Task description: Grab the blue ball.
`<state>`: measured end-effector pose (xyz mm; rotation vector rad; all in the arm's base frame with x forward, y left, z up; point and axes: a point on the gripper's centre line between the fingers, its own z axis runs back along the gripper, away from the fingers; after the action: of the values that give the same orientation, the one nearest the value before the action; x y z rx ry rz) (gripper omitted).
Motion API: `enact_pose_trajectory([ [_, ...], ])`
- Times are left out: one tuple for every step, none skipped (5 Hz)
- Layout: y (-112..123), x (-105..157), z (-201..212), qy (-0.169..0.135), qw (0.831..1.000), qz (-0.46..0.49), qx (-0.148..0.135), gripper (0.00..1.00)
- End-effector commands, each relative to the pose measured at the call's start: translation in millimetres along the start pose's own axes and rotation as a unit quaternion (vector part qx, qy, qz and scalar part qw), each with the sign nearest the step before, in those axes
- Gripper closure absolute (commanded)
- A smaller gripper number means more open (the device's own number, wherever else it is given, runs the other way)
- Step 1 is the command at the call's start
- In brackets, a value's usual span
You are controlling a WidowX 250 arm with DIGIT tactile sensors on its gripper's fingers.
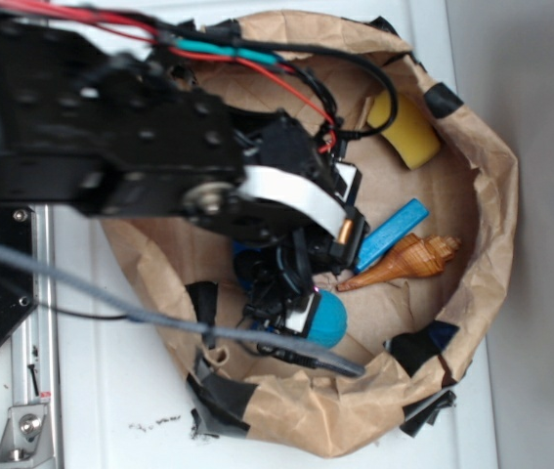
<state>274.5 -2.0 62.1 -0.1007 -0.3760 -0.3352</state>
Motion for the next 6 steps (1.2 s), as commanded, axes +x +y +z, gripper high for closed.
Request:
enact_pose_trajectory([
  [-71,22,-22,0.015,0.992,-0.111,-0.059,0.00],
  [-101,9,-33,0.045,0.989,-0.134,-0.044,0.28],
  [-93,4,-44,0.070,0.990,-0.123,-0.025,1.00],
  [-80,5,-43,0.078,0.991,-0.106,-0.015,1.00],
  [-63,12,-19,0.056,0.996,-0.076,0.013,1.00],
  [-21,12,37,0.040,0.997,0.023,0.069,1.00],
])
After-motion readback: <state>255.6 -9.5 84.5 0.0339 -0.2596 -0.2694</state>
